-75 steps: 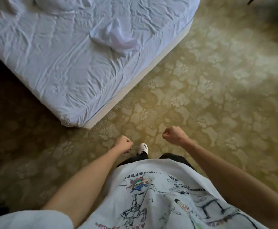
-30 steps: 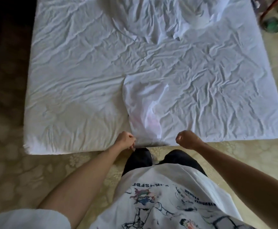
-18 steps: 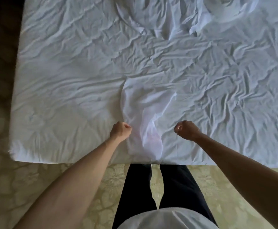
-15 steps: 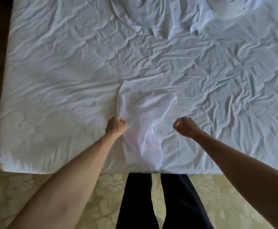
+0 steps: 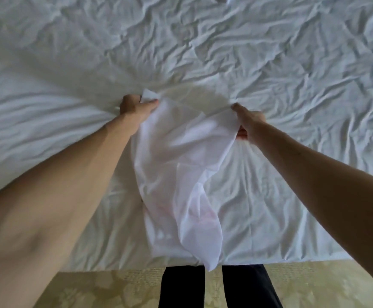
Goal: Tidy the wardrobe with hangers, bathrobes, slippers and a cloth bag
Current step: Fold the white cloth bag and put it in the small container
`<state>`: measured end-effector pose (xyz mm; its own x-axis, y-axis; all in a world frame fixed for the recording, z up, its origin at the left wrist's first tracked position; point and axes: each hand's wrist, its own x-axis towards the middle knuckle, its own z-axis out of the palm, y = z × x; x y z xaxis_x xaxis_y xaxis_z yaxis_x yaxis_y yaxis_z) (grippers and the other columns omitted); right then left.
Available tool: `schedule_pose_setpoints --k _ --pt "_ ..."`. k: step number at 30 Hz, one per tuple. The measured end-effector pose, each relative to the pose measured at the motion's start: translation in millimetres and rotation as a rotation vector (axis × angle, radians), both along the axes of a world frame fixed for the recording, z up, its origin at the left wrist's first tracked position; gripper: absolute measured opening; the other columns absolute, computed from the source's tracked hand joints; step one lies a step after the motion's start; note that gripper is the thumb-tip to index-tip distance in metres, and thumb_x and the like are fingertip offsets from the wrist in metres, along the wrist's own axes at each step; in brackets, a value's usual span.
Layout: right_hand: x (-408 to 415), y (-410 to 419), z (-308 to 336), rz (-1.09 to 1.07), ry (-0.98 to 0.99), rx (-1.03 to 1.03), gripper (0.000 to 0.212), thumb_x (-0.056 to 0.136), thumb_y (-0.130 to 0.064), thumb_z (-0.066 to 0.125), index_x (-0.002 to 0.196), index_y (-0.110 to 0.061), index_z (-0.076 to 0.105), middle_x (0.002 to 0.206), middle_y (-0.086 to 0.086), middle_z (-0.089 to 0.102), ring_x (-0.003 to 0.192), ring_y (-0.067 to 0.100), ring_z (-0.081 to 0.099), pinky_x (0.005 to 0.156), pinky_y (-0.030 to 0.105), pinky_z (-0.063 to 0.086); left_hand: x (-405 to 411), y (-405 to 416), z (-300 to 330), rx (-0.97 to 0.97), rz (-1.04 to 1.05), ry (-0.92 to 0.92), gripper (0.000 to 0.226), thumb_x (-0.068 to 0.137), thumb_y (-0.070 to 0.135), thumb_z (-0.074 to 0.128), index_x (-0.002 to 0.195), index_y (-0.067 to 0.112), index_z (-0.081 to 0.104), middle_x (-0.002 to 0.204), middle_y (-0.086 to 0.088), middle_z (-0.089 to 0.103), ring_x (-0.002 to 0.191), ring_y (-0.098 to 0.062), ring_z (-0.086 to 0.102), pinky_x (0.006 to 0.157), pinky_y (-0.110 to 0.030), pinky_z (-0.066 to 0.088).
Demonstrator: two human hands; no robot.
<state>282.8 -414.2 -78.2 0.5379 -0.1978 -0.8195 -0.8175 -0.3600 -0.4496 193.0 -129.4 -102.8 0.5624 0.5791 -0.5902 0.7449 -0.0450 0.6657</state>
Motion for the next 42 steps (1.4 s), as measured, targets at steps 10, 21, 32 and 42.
schedule_pose_setpoints --k 10,21,32,42 --pt "35.3 -4.7 70.2 0.219 -0.407 -0.134 0.031 0.088 -0.030 0.066 0.092 -0.001 0.075 0.075 0.015 0.065 0.071 0.018 0.062 0.062 0.026 0.047 22.6 24.4 88.5 0.263 0.025 -0.062 0.036 0.087 0.037 0.068 0.084 0.001 0.072 0.077 -0.008 0.065 0.071 -0.017 0.058 0.061 -0.031 0.044" --pt "168.0 7.4 378.0 0.212 -0.992 -0.164 0.035 0.097 -0.037 0.052 0.100 -0.006 0.068 0.100 0.015 0.072 0.097 0.031 0.065 0.077 0.033 0.046 133.0 62.5 408.7 0.299 0.031 -0.522 0.027 0.089 0.030 0.068 0.086 0.003 0.068 0.066 0.005 0.067 0.050 -0.002 0.063 0.059 -0.029 0.052" --pt "167.6 -25.1 407.0 0.202 -1.090 -0.120 0.035 0.091 -0.040 0.062 0.084 -0.006 0.068 0.072 0.006 0.067 0.078 0.026 0.067 0.072 0.034 0.050 116.4 43.1 428.5 0.423 0.002 -0.575 0.053 0.083 0.047 0.067 0.082 -0.005 0.065 0.079 -0.021 0.070 0.069 -0.023 0.064 0.064 -0.039 0.055" --pt "39.3 -106.0 135.2 0.195 -0.593 -0.121 0.041 0.094 -0.046 0.063 0.079 -0.008 0.067 0.049 -0.005 0.061 0.040 -0.001 0.055 0.053 0.026 0.042 -65.5 -39.6 153.3 0.363 -0.054 -0.175 0.018 0.084 0.017 0.081 0.095 0.003 0.077 0.104 -0.010 0.065 0.095 -0.022 0.062 0.080 -0.024 0.042"
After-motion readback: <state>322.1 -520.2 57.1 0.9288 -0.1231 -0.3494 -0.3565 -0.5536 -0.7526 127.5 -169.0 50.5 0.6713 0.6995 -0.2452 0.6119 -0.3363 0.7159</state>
